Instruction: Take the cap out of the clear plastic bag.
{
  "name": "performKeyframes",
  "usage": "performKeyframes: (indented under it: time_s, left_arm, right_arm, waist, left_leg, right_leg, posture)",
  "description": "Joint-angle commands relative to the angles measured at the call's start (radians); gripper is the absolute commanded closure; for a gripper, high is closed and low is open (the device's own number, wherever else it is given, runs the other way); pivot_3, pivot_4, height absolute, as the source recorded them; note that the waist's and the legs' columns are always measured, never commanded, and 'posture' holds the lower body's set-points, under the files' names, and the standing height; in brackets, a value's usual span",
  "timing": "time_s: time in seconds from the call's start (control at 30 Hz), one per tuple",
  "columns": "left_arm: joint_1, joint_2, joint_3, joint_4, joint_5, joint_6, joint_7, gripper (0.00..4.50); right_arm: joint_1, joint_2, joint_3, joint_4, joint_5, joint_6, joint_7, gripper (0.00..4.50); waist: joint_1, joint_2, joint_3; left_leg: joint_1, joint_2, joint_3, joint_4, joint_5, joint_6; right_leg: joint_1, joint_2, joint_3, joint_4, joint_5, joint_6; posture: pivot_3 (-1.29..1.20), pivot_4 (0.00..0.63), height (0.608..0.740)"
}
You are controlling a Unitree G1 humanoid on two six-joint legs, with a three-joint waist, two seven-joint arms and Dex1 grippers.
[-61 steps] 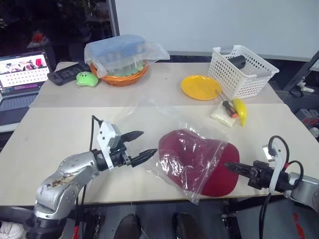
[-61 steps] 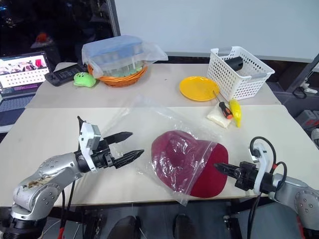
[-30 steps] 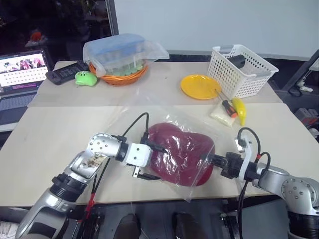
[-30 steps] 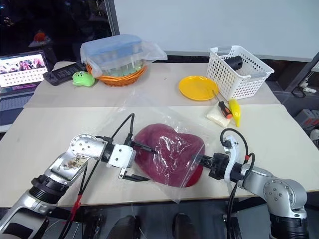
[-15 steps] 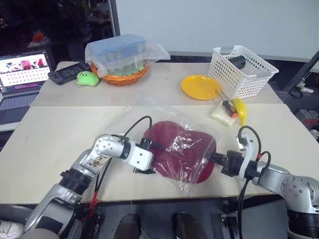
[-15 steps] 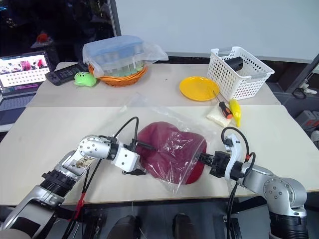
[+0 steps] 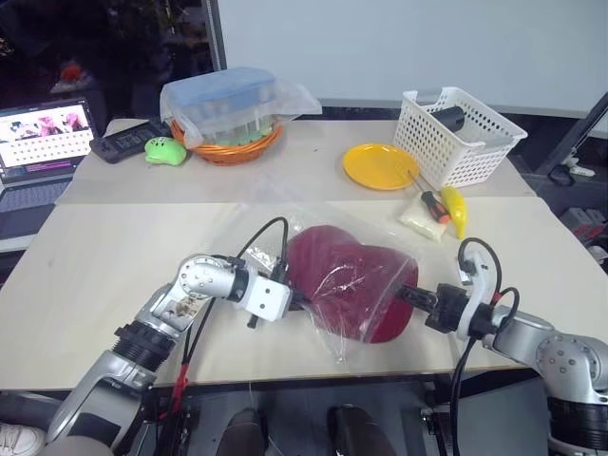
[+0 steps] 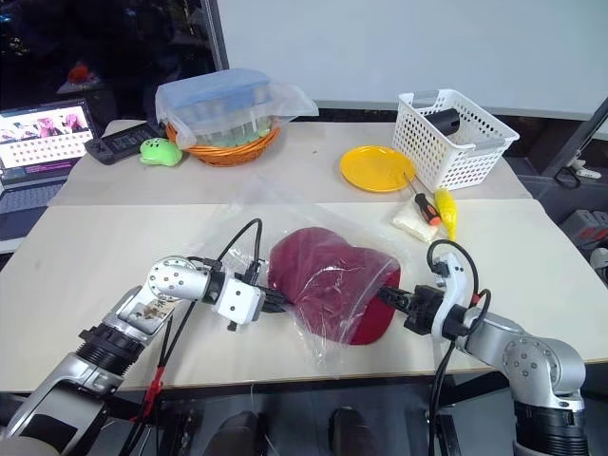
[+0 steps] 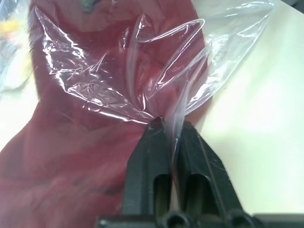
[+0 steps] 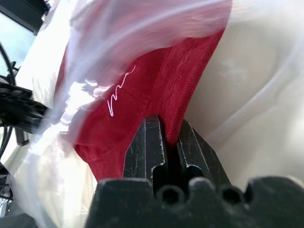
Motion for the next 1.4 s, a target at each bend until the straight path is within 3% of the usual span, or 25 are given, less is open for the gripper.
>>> performKeyframes:
  time_s: [0.03,0.23,0.47,0.57,0.77,0.93,1.03,1.13,1.27,1.37,1.4]
  left_arm:
    - [-0.006,0.015,0.03,-0.03,-0.015,-0.006,0.008,4.09]
    - [0.011,0.02,0.031,-0.044,-0.012,-0.003,0.01,4.09]
    - [0.033,0.026,0.031,-0.057,-0.005,-0.002,0.017,4.09]
    - [0.04,0.028,0.03,-0.053,-0.004,-0.006,0.019,4.09]
    - [0.039,0.029,0.027,-0.041,-0.005,-0.016,0.017,4.09]
    - [0.039,0.038,0.03,-0.03,-0.009,-0.026,0.01,4.09]
    - [0.038,0.042,0.03,-0.027,-0.01,-0.03,0.007,4.09]
    - [0.035,0.038,0.026,-0.025,-0.006,-0.029,0.009,4.09]
    - [0.033,0.028,0.023,-0.035,-0.001,-0.017,0.016,4.09]
    - [0.036,0.026,0.029,-0.048,0.0,-0.008,0.024,4.09]
    - [0.038,0.027,0.031,-0.052,0.002,-0.004,0.028,4.09]
  right_arm:
    - [0.026,-0.063,-0.05,-0.014,-0.034,-0.006,0.011,4.5]
    - [0.14,-0.198,-0.142,-0.07,-0.006,-0.012,0.144,4.5]
    - [0.405,-0.318,-0.438,-0.13,0.059,-0.06,0.485,4.5]
    - [0.465,-0.325,-0.58,-0.121,0.076,-0.078,0.56,4.5]
    - [0.437,-0.336,-0.745,-0.086,0.137,-0.077,0.594,4.5]
    - [0.257,-0.435,-0.943,-0.011,0.428,-0.031,0.5,4.5]
    - [0.154,-0.512,-0.982,0.043,0.568,-0.039,0.411,4.5]
    - [0.021,-0.529,-0.861,0.034,0.741,-0.116,0.247,4.5]
    - [-0.16,-0.426,-0.476,-0.076,0.852,-0.221,-0.022,4.5]
    - [-0.318,-0.232,-0.105,-0.108,0.709,-0.219,-0.214,4.5]
    - [-0.341,-0.189,-0.038,-0.102,0.654,-0.212,-0.246,4.5]
  waist:
    - [0.001,0.0,0.0]
    - [0.006,0.0,0.0]
    - [0.011,0.001,0.0]
    - [0.01,0.001,0.0]
    - [0.002,0.001,0.001]
    - [-0.001,0.007,0.004]
    - [0.001,0.006,0.005]
    - [-0.001,0.005,0.005]
    - [-0.012,0.003,0.006]
    - [-0.031,0.002,0.007]
    - [-0.034,0.003,0.007]
  left_leg:
    - [0.0,0.0,0.0,0.0,0.0,0.0]
    - [0.0,0.0,0.0,0.0,0.0,0.0]
    - [0.0,0.0,0.0,0.0,0.0,0.0]
    - [0.0,-0.001,0.0,0.0,0.0,0.0]
    - [0.002,-0.001,0.0,0.002,0.0,0.0]
    - [0.002,-0.002,0.001,0.002,0.0,0.0]
    - [0.002,-0.001,-0.001,0.0,0.0,0.0]
    - [0.002,-0.001,-0.001,0.001,0.0,0.0]
    - [0.008,-0.001,-0.001,0.001,0.0,0.0]
    - [0.013,-0.001,0.0,0.001,0.0,0.0]
    - [0.013,-0.001,-0.001,0.001,0.0,0.0]
  right_leg:
    - [0.0,0.0,0.0,0.0,0.0,0.0]
    - [0.0,-0.001,0.0,0.0,-0.001,0.001]
    - [0.001,-0.001,0.0,0.0,-0.001,0.001]
    - [0.001,-0.001,0.0,0.0,-0.001,0.001]
    - [0.002,-0.001,0.0,0.0,-0.001,0.001]
    - [0.002,-0.001,0.002,0.0,0.0,0.001]
    - [0.003,0.0,0.0,0.0,-0.001,0.0]
    - [0.004,0.0,0.0,-0.001,-0.001,0.0]
    - [0.01,-0.001,0.001,-0.002,-0.001,0.001]
    - [0.014,-0.001,0.002,-0.002,-0.001,0.001]
    - [0.013,-0.001,0.002,-0.002,-0.001,0.0]
  posture:
    - [0.0,0.15,0.74]
    - [0.0,0.15,0.74]
    - [0.0,0.15,0.74]
    - [0.0,0.15,0.74]
    - [0.0,0.15,0.74]
    - [0.0,0.15,0.74]
    - [0.0,0.15,0.74]
    - [0.0,0.15,0.74]
    - [0.0,0.15,0.74]
    - [0.0,0.15,0.74]
    - [0.0,0.15,0.74]
